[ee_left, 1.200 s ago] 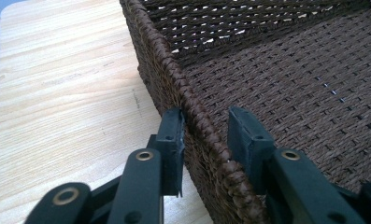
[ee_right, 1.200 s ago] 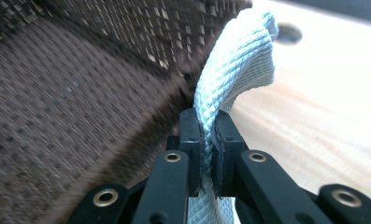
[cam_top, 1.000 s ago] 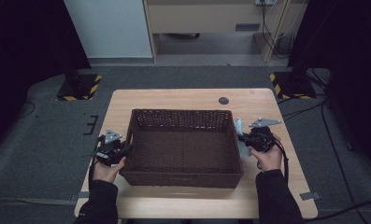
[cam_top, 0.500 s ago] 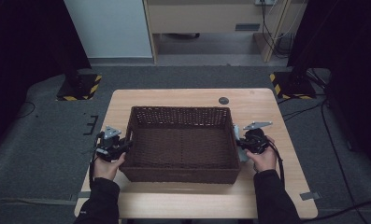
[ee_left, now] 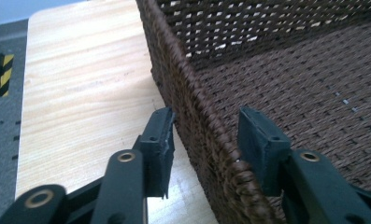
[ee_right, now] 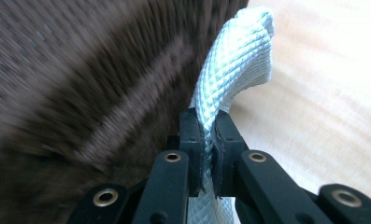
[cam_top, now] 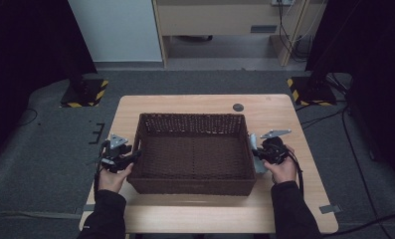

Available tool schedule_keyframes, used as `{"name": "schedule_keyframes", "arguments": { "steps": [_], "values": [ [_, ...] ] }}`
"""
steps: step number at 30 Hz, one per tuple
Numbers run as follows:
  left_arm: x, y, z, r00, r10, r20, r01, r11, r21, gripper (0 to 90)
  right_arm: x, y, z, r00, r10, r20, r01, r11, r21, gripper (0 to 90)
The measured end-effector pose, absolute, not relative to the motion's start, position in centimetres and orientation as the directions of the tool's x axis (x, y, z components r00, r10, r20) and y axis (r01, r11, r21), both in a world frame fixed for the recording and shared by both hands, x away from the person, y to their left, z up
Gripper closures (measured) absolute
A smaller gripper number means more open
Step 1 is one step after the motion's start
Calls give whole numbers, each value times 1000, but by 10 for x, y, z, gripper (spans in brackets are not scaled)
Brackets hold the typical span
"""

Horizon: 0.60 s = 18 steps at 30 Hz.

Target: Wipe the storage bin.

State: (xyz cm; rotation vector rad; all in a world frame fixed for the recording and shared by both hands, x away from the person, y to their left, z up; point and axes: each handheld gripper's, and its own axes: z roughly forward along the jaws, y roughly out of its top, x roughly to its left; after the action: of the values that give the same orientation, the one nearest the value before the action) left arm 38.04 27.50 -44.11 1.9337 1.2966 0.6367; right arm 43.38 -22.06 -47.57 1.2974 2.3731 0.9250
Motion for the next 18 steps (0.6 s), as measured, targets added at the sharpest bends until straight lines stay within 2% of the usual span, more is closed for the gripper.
{"name": "schedule_keyframes", "arguments": {
  "steps": [6, 14, 18],
  "values": [
    [371, 274, -436, 408, 913, 13, 563, -264, 783, 521, 436, -214, -491, -563, 826, 46, 671, 424, 608, 852],
    [371, 274, -443, 416, 909, 12, 593, -281, 754, 580, 421, -222, -441, -573, 818, 49, 575, 359, 735, 853],
    [372, 272, -444, 417, 909, 22, 604, -295, 741, 634, 419, -222, -441, -576, 816, 43, 580, 371, 725, 852]
  ]
}}
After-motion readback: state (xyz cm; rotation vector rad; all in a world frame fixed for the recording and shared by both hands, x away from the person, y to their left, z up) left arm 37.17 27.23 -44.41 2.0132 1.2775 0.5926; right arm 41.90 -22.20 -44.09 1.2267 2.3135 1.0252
